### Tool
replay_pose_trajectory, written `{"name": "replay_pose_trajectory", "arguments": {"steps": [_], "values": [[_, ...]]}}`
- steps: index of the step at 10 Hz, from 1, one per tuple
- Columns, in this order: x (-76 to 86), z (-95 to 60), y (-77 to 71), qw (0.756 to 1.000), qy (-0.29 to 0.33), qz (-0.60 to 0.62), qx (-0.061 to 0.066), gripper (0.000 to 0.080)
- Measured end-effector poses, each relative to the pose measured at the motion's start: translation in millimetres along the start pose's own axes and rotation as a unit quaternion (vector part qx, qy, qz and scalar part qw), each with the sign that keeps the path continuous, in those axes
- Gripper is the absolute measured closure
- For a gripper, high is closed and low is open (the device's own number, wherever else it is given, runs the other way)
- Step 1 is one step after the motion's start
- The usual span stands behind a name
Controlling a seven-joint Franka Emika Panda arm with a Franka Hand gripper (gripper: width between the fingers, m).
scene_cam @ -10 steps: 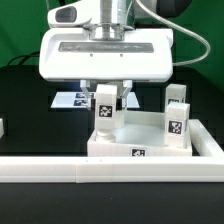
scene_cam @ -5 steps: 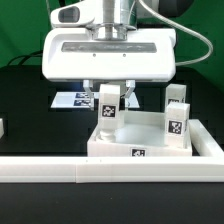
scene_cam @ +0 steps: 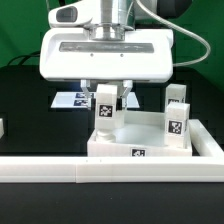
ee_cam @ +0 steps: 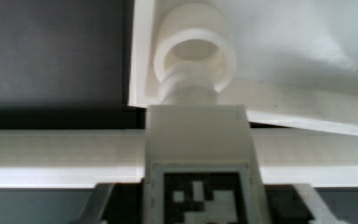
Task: Assemble square table
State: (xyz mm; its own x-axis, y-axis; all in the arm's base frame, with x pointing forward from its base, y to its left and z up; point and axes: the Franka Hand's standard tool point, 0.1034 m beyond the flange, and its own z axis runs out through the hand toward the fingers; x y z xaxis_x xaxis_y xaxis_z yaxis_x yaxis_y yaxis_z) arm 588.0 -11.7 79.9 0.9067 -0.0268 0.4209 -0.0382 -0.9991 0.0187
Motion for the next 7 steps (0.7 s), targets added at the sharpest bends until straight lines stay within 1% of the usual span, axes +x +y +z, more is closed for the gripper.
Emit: {"name": "replay_pose_trajectory", "arguments": {"steps": [7], "values": [[-0.1,-0.2,-1.5,1.0,0.001,0.0,0.0,0.0512]]}}
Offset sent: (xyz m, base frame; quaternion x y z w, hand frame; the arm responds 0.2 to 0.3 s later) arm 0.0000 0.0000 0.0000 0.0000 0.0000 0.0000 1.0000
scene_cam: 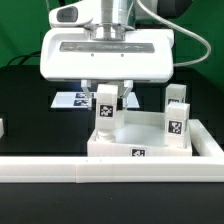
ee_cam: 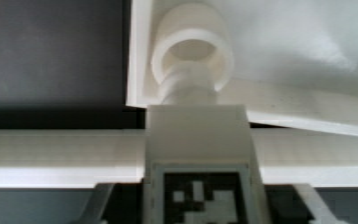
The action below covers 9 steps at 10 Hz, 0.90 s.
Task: Assemble square table
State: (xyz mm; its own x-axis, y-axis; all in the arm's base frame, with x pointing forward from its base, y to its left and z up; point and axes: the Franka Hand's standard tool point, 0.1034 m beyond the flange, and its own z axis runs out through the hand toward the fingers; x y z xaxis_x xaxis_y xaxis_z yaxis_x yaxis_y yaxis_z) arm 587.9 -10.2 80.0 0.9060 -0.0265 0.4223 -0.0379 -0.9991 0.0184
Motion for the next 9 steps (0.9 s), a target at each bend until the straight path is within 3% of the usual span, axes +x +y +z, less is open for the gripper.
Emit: {"name": "replay_pose_trajectory", "arguments": {"steps": [9], "values": [[-10.7,10.3,3.6,1.0,0.016,-0.004,-0.015,0.0512]]}}
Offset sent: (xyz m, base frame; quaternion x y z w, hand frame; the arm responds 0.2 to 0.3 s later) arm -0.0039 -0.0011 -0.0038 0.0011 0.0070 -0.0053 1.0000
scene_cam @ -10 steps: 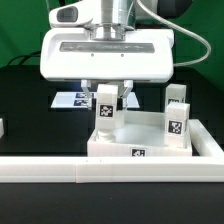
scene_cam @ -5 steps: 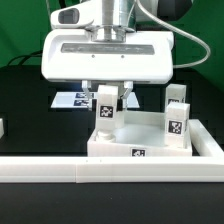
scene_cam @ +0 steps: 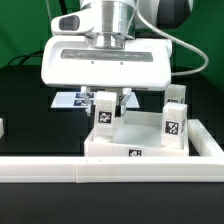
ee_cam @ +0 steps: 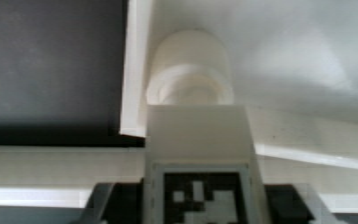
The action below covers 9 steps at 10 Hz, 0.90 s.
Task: Assemble square table
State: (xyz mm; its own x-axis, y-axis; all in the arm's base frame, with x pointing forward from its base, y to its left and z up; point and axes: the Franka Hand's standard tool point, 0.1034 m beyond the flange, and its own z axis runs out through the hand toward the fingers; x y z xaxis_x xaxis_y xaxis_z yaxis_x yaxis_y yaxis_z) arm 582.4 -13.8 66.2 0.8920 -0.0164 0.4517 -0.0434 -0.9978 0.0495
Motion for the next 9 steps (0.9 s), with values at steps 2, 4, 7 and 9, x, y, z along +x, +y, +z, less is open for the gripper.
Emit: {"name": "replay_pose_trajectory", "arguments": {"steps": [2,4,7,9], "values": [[1.5,1.6,4.9,1.0,0.019,-0.001,-0.01,0.0512],[0.1,2.3,7.3,0.999,0.036,-0.002,-0.019,0.0512],[-1.3,3.5,8.3,0.999,0.033,-0.001,-0.019,0.0512],[-2.4,4.2,7.8,0.999,0.03,-0.001,-0.018,0.0275]]}}
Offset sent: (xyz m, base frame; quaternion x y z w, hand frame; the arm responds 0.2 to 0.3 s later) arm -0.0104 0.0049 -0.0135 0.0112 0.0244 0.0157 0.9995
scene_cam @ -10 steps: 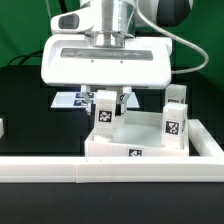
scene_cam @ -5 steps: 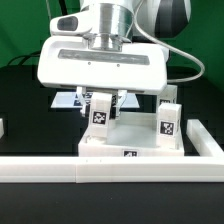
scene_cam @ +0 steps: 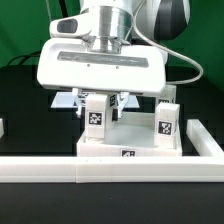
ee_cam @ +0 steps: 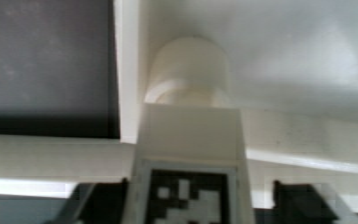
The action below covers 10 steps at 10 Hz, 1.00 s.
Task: Assemble square table
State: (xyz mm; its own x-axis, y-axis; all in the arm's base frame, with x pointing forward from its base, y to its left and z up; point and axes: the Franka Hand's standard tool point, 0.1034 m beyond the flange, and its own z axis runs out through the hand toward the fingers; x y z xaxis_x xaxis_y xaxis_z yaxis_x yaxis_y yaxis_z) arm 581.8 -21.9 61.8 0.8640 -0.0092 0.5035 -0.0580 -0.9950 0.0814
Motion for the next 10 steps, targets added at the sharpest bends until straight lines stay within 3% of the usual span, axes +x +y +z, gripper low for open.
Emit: {"name": "replay_pose_trajectory", "arguments": {"steps": [1,2,5,10], "values": [[0.0,0.0,0.0,1.0,0.0,0.0,0.0,0.0275],[-0.1,0.0,0.0,1.0,0.0,0.0,0.0,0.0174],[1.7,-3.5,5.2,1.0,-0.011,0.004,0.002,0.0154],[22.3,-25.6,10.1,1.0,-0.02,0.016,0.015,0.015]]}}
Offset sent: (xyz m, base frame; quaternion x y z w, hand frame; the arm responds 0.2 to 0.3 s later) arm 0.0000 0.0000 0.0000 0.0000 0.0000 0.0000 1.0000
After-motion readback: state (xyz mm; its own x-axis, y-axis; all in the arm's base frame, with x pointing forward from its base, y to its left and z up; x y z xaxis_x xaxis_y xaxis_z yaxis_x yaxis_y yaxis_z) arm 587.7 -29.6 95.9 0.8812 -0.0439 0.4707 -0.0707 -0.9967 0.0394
